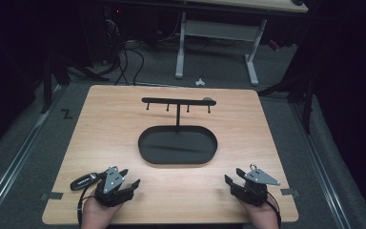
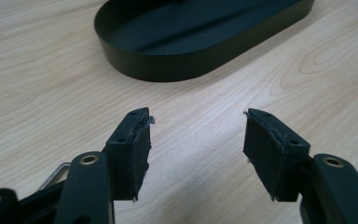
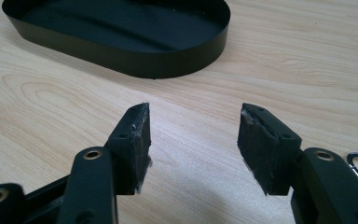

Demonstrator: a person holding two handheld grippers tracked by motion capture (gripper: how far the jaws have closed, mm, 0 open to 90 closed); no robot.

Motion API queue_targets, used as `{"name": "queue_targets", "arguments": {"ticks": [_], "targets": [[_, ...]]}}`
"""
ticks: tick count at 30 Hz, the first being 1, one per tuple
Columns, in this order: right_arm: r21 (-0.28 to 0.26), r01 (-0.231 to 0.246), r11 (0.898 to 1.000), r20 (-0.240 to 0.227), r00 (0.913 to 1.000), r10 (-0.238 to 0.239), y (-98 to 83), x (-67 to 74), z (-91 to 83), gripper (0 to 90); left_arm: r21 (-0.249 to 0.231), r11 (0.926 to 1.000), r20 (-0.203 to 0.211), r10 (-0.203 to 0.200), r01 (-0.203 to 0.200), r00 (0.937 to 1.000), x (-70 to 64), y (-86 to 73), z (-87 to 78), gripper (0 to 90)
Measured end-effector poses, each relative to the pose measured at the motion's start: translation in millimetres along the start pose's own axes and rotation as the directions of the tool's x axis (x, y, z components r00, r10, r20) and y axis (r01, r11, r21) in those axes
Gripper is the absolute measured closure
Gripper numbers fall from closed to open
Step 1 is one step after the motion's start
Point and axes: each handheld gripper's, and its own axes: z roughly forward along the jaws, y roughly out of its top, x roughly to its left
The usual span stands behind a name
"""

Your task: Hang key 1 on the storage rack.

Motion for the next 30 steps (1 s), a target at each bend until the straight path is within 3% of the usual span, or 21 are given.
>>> {"name": "queue_targets", "arguments": {"ticks": [14,18,24,25,26,27,30], "targets": [[-0.018,0.017,1.0,-0.002,0.9998,-0.017,2.3,2.3,-4.0,41.1,-0.009,0.9996,-0.025,-0.027,0.027,0.9993,14.9,-1.5,-12.0,52.4],[-0.026,0.032,0.999,-0.012,0.9994,-0.033,5.1,5.8,-3.8,41.1,-0.037,0.9971,-0.062,-0.069,0.067,0.9956,30.7,-4.6,-26.7,69.8],[-0.022,0.061,0.998,-0.04,0.9973,-0.062,10.6,12.5,3.5,41.1,-0.038,0.989,-0.191,-0.148,0.143,0.9704,63.4,-21.8,-53.4,82.3],[-0.023,0.068,0.997,-0.049,0.9964,-0.069,12.7,15.4,5.9,41.1,-0.017,0.988,-0.247,-0.153,0.153,0.9569,72.5,-29.6,-59.6,84.1],[-0.023,0.068,0.997,-0.049,0.9964,-0.069,12.7,15.4,5.9,41.1,-0.017,0.988,-0.247,-0.153,0.153,0.9569,72.5,-29.6,-59.6,84.7],[-0.024,0.071,0.997,-0.052,0.996,-0.072,13.4,16.4,6.6,41.2,-0.004,0.9869,-0.274,-0.156,0.162,0.9489,77.7,-34.8,-62.6,84.7],[-0.022,0.077,0.997,-0.064,0.9949,-0.079,16.0,20.2,8.9,41.2,0.025,0.981,-0.312,-0.175,0.192,0.9338,89.9,-46.5,-67.6,88.2]]}}
